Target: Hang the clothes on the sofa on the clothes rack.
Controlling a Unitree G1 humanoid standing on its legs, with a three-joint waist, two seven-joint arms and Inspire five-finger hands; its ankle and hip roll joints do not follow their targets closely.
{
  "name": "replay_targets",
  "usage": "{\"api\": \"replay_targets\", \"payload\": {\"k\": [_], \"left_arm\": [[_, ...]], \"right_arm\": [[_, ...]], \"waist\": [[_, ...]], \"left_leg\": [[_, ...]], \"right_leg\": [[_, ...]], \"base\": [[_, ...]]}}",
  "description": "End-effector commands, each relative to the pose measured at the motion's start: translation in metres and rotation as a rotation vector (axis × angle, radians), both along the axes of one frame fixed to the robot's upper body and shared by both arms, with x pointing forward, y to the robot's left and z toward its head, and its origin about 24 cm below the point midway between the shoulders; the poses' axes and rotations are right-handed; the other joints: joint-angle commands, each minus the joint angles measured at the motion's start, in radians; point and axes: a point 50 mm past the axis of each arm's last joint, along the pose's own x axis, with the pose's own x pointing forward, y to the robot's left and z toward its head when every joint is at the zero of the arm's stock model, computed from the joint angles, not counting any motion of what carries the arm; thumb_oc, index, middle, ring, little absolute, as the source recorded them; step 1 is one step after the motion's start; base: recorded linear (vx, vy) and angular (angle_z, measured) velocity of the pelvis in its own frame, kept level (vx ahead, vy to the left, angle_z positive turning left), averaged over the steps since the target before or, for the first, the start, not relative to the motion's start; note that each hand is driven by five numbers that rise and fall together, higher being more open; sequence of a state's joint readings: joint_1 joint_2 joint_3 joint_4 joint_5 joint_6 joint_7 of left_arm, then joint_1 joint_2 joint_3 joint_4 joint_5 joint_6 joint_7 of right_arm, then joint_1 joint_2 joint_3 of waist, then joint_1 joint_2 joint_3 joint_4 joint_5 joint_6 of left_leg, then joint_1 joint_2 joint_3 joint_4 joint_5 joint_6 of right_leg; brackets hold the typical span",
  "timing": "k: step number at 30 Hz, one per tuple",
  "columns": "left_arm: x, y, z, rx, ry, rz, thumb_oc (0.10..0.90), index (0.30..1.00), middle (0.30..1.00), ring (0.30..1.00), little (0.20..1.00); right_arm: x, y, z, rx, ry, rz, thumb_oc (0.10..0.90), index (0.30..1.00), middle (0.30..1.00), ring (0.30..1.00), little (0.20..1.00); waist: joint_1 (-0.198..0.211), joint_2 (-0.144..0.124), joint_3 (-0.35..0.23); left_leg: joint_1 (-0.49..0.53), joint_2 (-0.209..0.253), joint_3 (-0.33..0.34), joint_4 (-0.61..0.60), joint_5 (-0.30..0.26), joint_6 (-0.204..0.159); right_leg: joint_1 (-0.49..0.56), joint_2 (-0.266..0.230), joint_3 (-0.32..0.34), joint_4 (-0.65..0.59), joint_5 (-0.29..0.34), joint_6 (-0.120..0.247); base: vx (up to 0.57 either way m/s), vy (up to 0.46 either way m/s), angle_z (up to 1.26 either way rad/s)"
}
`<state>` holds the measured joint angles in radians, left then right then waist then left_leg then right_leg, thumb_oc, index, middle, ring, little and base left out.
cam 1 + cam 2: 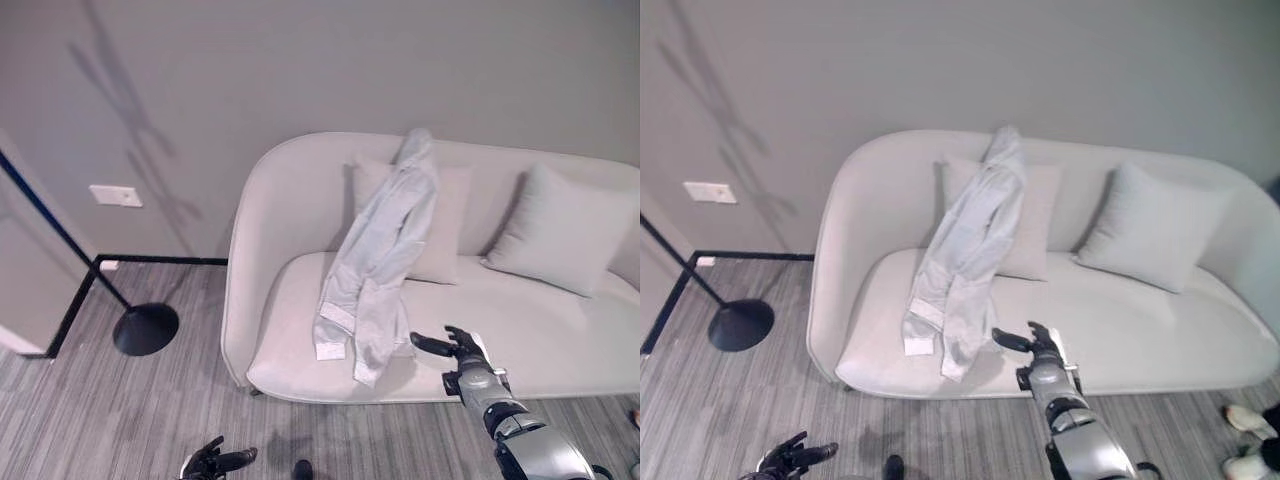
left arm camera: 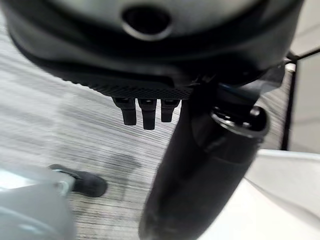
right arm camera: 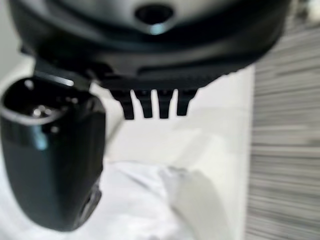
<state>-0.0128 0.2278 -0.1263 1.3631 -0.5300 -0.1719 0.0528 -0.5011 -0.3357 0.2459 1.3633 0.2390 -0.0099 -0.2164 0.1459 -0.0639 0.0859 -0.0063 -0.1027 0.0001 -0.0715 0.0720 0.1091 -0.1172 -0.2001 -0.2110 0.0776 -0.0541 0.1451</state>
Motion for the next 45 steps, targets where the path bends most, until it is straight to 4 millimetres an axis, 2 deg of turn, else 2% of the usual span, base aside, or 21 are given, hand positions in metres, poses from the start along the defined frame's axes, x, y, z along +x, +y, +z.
{"api": "replay_targets", "payload": {"k": [1, 4, 5, 6, 8, 10, 12, 14, 18, 22, 26, 27, 28, 32, 34, 35, 38, 41, 45], "left_arm": [[-0.003, 0.006, 0.002, 0.02, -0.011, -0.006, 0.8, 0.9, 0.9, 0.9, 0.9], [-0.006, 0.007, 0.001, 0.024, 0.0, -0.021, 0.8, 0.9, 0.9, 0.9, 0.9], [-0.001, 0.007, 0.002, 0.03, -0.01, -0.039, 0.8, 0.9, 0.9, 0.9, 0.9], [0.0, 0.007, 0.002, 0.03, -0.011, -0.039, 0.8, 0.9, 0.9, 0.9, 0.9], [0.004, 0.01, 0.004, 0.039, -0.024, -0.04, 0.8, 0.9, 0.9, 0.9, 0.9], [0.011, 0.015, 0.007, 0.065, -0.049, -0.036, 0.8, 0.9, 0.9, 0.9, 0.9], [0.019, 0.015, 0.01, 0.079, -0.076, -0.06, 0.8, 0.9, 0.9, 0.9, 0.9], [0.022, 0.012, 0.01, 0.078, -0.088, -0.084, 0.8, 0.9, 0.9, 0.9, 0.9], [0.027, 0.008, 0.01, 0.076, -0.102, -0.129, 0.8, 0.9, 0.9, 0.9, 0.9], [0.032, 0.005, 0.011, 0.077, -0.114, -0.173, 0.8, 0.9, 0.9, 0.9, 0.9], [0.035, 0.003, 0.012, 0.088, -0.115, -0.199, 0.8, 0.9, 0.9, 0.9, 0.9], [0.035, 0.001, 0.011, 0.089, -0.11, -0.198, 0.8, 0.9, 0.9, 0.9, 0.9], [0.033, -0.001, 0.01, 0.086, -0.106, -0.196, 0.8, 0.9, 0.9, 0.9, 0.9], [0.03, -0.006, 0.007, 0.084, -0.084, -0.171, 0.8, 0.9, 0.9, 0.9, 0.9], [0.029, -0.008, 0.007, 0.083, -0.078, -0.162, 0.8, 0.9, 0.9, 0.9, 0.9], [0.03, -0.011, 0.006, 0.079, -0.079, -0.154, 0.8, 0.9, 0.9, 0.9, 0.9], [0.036, -0.019, 0.006, 0.081, -0.09, -0.189, 0.8, 0.9, 0.9, 0.9, 0.9], [0.039, -0.024, 0.006, 0.077, -0.095, -0.217, 0.8, 0.9, 0.9, 0.9, 0.9], [0.041, -0.031, 0.005, 0.064, -0.098, -0.249, 0.8, 0.9, 0.9, 0.9, 0.9]], "right_arm": [[0.035, -0.025, 0.043, -0.016, -0.172, -0.051, 0.8, 0.9, 0.9, 0.9, 0.9], [0.038, -0.027, 0.046, 0.03, -0.183, -0.086, 0.8, 0.9, 0.9, 0.9, 0.9], [0.044, -0.028, 0.053, 0.06, -0.213, -0.114, 0.8, 0.9, 0.9, 0.9, 0.9], [0.044, -0.028, 0.053, 0.06, -0.214, -0.114, 0.8, 0.9, 0.9, 0.9, 0.9], [0.052, -0.031, 0.063, 0.078, -0.26, -0.139, 0.8, 0.9, 0.9, 0.9, 0.9], [0.067, -0.031, 0.082, 0.083, -0.339, -0.144, 0.8, 0.9, 0.9, 0.9, 0.9], [0.083, -0.022, 0.1, 0.06, -0.402, -0.094, 0.8, 0.9, 0.9, 0.9, 0.9], [0.092, -0.013, 0.108, 0.044, -0.421, -0.041, 0.8, 0.9, 0.9, 0.9, 0.9], [0.099, -0.001, 0.112, 0.024, -0.408, 0.031, 0.8, 0.9, 0.9, 0.9, 0.9], [0.101, 0.014, 0.105, -0.003, -0.362, 0.117, 0.8, 0.9, 0.9, 0.9, 0.9], [0.093, 0.041, 0.084, 0.027, -0.334, 0.186, 0.8, 0.9, 0.9, 0.9, 0.9], [0.086, 0.064, 0.071, 0.074, -0.345, 0.252, 0.8, 0.9, 0.9, 0.9, 0.9], [0.079, 0.074, 0.063, 0.1, -0.342, 0.285, 0.8, 0.9, 0.9, 0.9, 0.9], [0.047, 0.099, 0.039, 0.193, -0.35, 0.386, 0.8, 0.9, 0.9, 0.9, 0.9], [0.031, 0.102, 0.032, 0.2, -0.347, 0.433, 0.8, 0.9, 0.9, 0.9, 0.9], [0.016, 0.1, 0.027, 0.188, -0.343, 0.476, 0.8, 0.9, 0.9, 0.9, 0.9], [-0.014, 0.094, 0.022, 0.19, -0.334, 0.523, 0.8, 0.9, 0.9, 0.9, 0.9], [-0.023, 0.092, 0.022, 0.203, -0.338, 0.524, 0.8, 0.9, 0.9, 0.9, 0.9], [-0.025, 0.091, 0.024, 0.191, -0.348, 0.53, 0.8, 0.9, 0.9, 0.9, 0.9]], "waist": [[0.03, -0.016, 0.006], [0.047, -0.01, 0.017], [0.059, 0.001, 0.04], [0.059, 0.001, 0.039], [0.064, 0.015, 0.059], [0.075, 0.035, 0.09], [0.083, 0.052, 0.104], [0.088, 0.056, 0.106], [0.095, 0.06, 0.104], [0.099, 0.061, 0.102], [0.094, 0.054, 0.096], [0.079, 0.046, 0.093], [0.068, 0.041, 0.091], [0.018, 0.016, 0.08], [-0.005, 0.009, 0.075], [-0.03, 0.002, 0.066], [-0.072, 0.003, 0.037], [-0.086, 0.008, 0.014], [-0.093, 0.017, -0.008]], "left_leg": [[-0.067, 0.095, 0.036, 0.064, -0.108, -0.108], [-0.12, 0.111, 0.019, 0.026, -0.069, -0.128], [-0.165, 0.118, 0.001, 0.011, -0.047, -0.139], [-0.166, 0.118, 0.0, 0.011, -0.047, -0.139], [-0.201, 0.123, -0.013, 0.003, -0.031, -0.147], [-0.252, 0.121, -0.027, -0.001, -0.01, -0.154], [-0.297, 0.115, -0.041, -0.005, 0.008, -0.156], [-0.313, 0.111, -0.048, -0.008, 0.015, -0.157], [-0.327, 0.109, -0.057, -0.013, 0.018, -0.16], [-0.332, 0.109, -0.064, -0.014, 0.02, -0.161], [-0.322, 0.114, -0.061, -0.015, 0.014, -0.162], [-0.31, 0.118, -0.054, -0.015, 0.011, -0.162], [-0.302, 0.121, -0.05, -0.014, 0.008, -0.162], [-0.266, 0.137, -0.03, -0.013, -0.002, -0.163], [-0.242, 0.144, -0.02, -0.013, -0.008, -0.164], [-0.215, 0.154, -0.006, -0.01, -0.014, -0.165], [-0.151, 0.17, 0.023, -0.004, -0.025, -0.17], [-0.111, 0.176, 0.035, -0.003, -0.032, -0.172], [-0.078, 0.181, 0.043, -0.003, -0.038, -0.175]], "right_leg": [[0.079, 0.041, -0.009, -0.039, 0.048, 0.002], [0.073, 0.049, -0.014, -0.109, 0.071, 0.0], [0.054, 0.052, -0.02, -0.13, 0.079, -0.006], [0.052, 0.052, -0.021, -0.13, 0.079, -0.006], [0.033, 0.054, -0.028, -0.145, 0.085, -0.009], [-0.001, 0.055, -0.041, -0.157, 0.093, -0.014], [-0.04, 0.06, -0.049, -0.154, 0.096, -0.021], [-0.05, 0.061, -0.053, -0.157, 0.094, -0.022], [-0.056, 0.063, -0.059, -0.16, 0.09, -0.024], [-0.058, 0.065, -0.064, -0.161, 0.086, -0.025], [-0.048, 0.068, -0.056, -0.161, 0.079, -0.028], [-0.042, 0.07, -0.047, -0.16, 0.074, -0.03], [-0.039, 0.071, -0.044, -0.158, 0.073, -0.031], [-0.019, 0.075, -0.025, -0.154, 0.063, -0.033], [-0.004, 0.078, -0.015, -0.153, 0.058, -0.034], [0.011, 0.08, -0.005, -0.149, 0.051, -0.035], [0.054, 0.084, 0.012, -0.143, 0.034, -0.037], [0.088, 0.088, 0.023, -0.142, 0.023, -0.04], [0.117, 0.094, 0.028, -0.144, 0.012, -0.043]], "base": [[-0.03, -0.082, 0.06], [-0.1, -0.124, 0.12], [-0.15, -0.093, 0.21], [-0.15, -0.081, 0.4], [-0.1, -0.034, 0.32], [-0.12, 0.009, 0.12], [-0.02, 0.036, 0.15], [0.02, 0.019, 0.18], [0.03, 0.008, 0.09], [0.01, -0.003, 0.0], [0.04, -0.01, -0.01], [0.04, -0.013, 0.0], [0.04, -0.014, -0.02], [0.02, -0.031, -0.2], [0.03, -0.054, -0.25], [0.02, -0.075, -0.59], [0.02, -0.085, -0.52], [0.02, -0.076, -0.42], [0.03, -0.045, -0.11]]}}
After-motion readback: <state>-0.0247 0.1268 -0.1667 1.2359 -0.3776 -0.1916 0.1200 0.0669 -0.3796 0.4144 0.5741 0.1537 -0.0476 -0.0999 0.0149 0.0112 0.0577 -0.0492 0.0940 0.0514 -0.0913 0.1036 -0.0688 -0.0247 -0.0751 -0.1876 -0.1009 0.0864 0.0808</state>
